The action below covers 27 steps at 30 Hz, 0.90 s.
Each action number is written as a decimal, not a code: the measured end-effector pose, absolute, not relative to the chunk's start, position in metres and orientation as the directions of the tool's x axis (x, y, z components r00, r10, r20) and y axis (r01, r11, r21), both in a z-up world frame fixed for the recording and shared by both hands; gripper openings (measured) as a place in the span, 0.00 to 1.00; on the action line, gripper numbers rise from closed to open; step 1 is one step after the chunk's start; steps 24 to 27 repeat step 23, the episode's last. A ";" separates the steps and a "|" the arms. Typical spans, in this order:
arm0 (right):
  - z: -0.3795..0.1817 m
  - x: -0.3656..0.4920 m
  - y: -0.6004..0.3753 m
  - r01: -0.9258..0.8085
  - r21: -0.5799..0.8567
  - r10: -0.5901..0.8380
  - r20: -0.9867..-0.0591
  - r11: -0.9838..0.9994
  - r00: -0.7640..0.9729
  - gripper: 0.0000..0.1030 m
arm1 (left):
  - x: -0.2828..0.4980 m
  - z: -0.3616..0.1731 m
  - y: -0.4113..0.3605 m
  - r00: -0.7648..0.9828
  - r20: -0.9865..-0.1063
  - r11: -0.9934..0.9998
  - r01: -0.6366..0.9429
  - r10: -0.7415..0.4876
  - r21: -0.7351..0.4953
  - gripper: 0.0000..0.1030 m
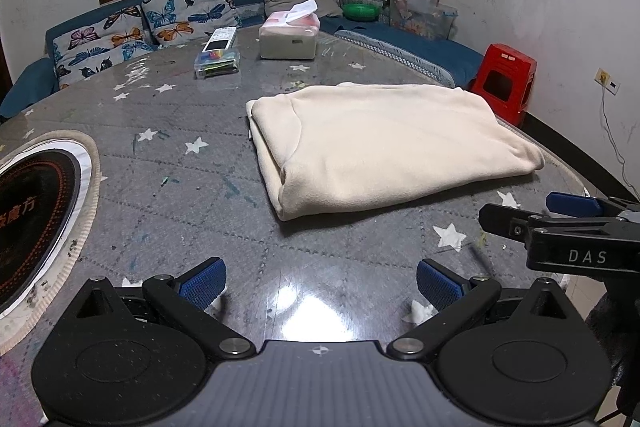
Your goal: Fold clothes
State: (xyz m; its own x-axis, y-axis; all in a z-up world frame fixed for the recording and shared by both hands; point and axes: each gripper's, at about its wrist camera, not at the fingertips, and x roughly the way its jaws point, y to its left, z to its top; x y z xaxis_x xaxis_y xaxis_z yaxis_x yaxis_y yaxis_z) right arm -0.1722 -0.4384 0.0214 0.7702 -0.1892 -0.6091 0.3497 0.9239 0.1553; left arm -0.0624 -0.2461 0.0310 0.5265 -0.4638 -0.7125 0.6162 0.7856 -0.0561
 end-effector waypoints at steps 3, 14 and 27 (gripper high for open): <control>0.021 -0.170 -0.438 0.348 0.154 -0.188 -0.611 0.925 0.769 1.00 | -0.061 0.030 -0.247 0.527 -0.714 0.787 0.614 -0.461 -0.055 1.00; 0.018 -0.163 -0.439 0.348 0.154 -0.184 -0.620 0.925 0.763 1.00 | -0.054 0.028 -0.247 0.526 -0.718 0.793 0.607 -0.456 -0.058 1.00; 0.016 -0.159 -0.440 0.354 0.153 -0.189 -0.622 0.923 0.760 1.00 | -0.049 0.027 -0.246 0.528 -0.721 0.800 0.597 -0.449 -0.062 1.00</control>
